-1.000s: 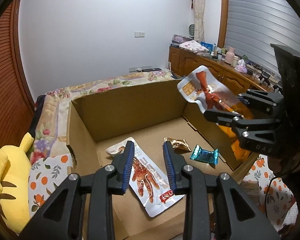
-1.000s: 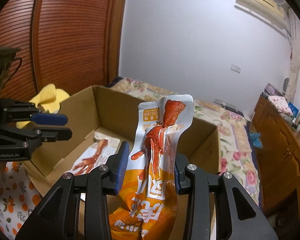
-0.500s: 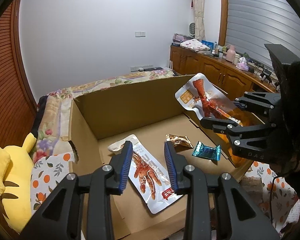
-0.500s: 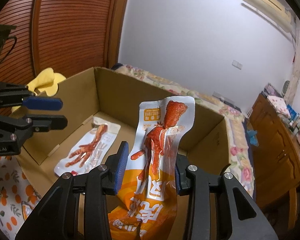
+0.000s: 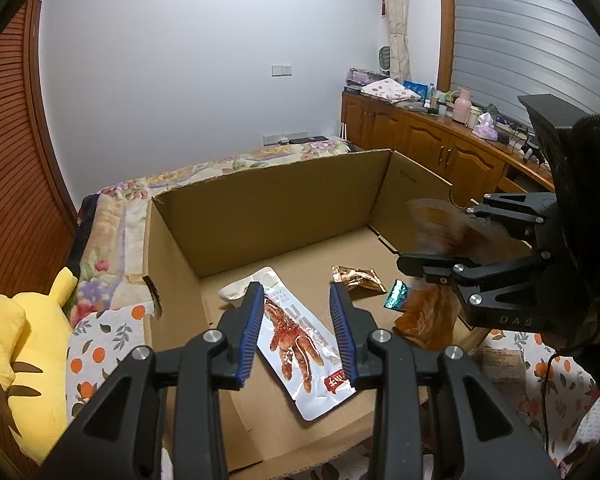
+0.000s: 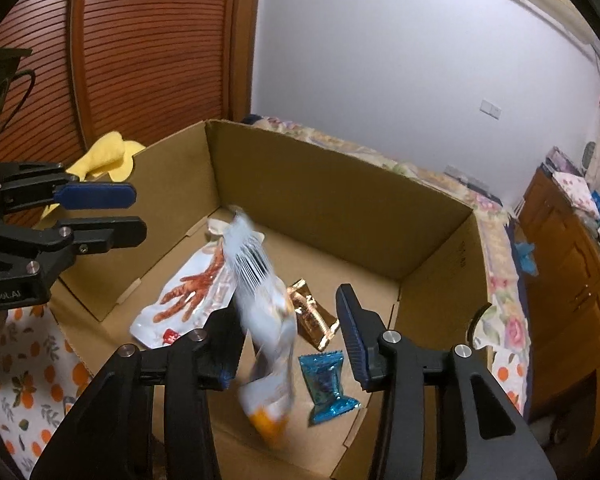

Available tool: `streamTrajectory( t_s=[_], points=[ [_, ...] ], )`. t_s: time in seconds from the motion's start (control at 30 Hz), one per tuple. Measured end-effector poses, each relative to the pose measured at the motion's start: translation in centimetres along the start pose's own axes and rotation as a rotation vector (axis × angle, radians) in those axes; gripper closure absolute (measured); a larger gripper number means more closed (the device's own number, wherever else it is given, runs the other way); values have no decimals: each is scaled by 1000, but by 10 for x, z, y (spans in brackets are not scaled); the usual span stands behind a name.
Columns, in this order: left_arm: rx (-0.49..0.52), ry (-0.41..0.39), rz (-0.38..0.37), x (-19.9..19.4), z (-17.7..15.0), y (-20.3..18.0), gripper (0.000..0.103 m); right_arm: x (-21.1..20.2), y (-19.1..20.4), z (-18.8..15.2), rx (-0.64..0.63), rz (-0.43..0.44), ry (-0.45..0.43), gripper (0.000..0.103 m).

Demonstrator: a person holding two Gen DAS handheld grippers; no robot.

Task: Organize snacks
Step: 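Open the left tool to drop the copper candy while the right tool drops the orange pouch into the box, then move both open tools back toward the remaining snack pile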

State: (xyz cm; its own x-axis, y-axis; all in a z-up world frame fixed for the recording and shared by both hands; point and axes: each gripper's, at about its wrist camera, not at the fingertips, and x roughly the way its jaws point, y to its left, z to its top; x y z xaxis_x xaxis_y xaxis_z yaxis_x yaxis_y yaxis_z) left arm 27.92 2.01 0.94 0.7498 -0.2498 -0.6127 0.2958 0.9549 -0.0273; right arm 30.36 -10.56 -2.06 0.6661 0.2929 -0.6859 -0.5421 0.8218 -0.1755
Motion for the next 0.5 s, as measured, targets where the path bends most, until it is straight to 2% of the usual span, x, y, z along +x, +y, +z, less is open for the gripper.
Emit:
streamTrajectory(
  t_s=[0.1, 0.17, 0.2, 0.5],
  points=[
    [1, -4, 0, -4, -1, -2, 69, -3, 0, 1, 4, 1, -4, 59],
    [4, -7, 0, -6, -2, -2, 69, -6, -1, 1, 10, -3, -12, 55],
    [6, -9, 1, -8, -2, -2, 69, -8, -3, 2, 19, -9, -19, 49],
    [10, -19, 8, -21, -5, -8, 68, -42, -22, 6, 82, -60, -102, 45]
  ],
)
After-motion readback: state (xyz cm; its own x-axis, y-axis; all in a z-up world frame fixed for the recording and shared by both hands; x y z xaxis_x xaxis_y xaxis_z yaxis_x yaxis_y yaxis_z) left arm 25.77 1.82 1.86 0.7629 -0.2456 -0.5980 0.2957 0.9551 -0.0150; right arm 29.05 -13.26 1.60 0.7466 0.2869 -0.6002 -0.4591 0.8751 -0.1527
